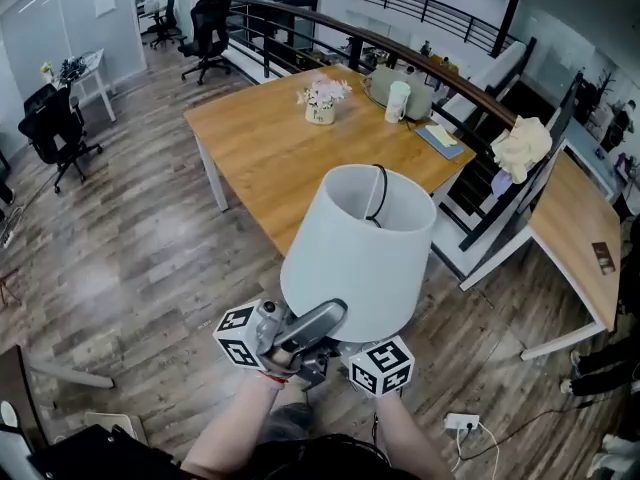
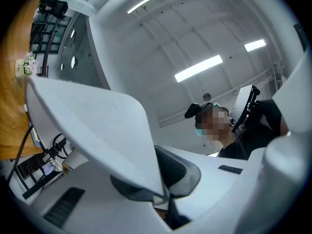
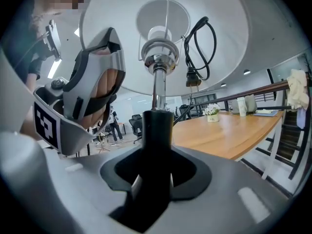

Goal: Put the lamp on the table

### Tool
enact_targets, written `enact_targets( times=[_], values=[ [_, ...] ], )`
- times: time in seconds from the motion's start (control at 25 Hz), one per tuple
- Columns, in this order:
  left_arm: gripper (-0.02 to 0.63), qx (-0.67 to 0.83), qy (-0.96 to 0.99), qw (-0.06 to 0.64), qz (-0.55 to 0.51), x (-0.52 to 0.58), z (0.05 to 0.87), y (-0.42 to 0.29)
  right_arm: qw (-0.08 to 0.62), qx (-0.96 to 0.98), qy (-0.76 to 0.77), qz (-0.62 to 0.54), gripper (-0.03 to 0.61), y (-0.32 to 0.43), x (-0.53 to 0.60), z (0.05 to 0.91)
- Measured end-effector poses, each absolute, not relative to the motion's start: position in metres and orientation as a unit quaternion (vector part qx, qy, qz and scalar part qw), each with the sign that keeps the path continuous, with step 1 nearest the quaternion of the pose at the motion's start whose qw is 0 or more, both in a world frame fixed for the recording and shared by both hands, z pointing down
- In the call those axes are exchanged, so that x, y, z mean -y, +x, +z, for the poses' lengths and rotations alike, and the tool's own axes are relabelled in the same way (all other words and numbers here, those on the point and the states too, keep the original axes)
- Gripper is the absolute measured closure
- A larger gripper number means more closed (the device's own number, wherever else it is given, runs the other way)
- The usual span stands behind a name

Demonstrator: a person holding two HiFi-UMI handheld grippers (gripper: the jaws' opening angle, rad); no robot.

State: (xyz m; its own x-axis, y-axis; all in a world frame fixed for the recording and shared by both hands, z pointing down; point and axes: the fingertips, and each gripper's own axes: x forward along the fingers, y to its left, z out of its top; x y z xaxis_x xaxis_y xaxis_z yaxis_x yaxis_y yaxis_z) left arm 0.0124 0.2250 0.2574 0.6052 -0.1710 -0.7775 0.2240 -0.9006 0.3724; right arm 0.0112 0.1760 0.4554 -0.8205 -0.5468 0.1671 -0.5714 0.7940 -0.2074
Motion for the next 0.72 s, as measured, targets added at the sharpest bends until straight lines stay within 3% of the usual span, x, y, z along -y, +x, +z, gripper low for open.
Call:
enact_targets(
  times=[0.72],
  values=[
    [0.612, -0.026, 0.863, 0.231, -0.449, -0.113, 0.257, -0.025, 0.053, 0.943, 0.305, 0.121, 0.417, -0.021, -0.066, 0.455]
  ],
)
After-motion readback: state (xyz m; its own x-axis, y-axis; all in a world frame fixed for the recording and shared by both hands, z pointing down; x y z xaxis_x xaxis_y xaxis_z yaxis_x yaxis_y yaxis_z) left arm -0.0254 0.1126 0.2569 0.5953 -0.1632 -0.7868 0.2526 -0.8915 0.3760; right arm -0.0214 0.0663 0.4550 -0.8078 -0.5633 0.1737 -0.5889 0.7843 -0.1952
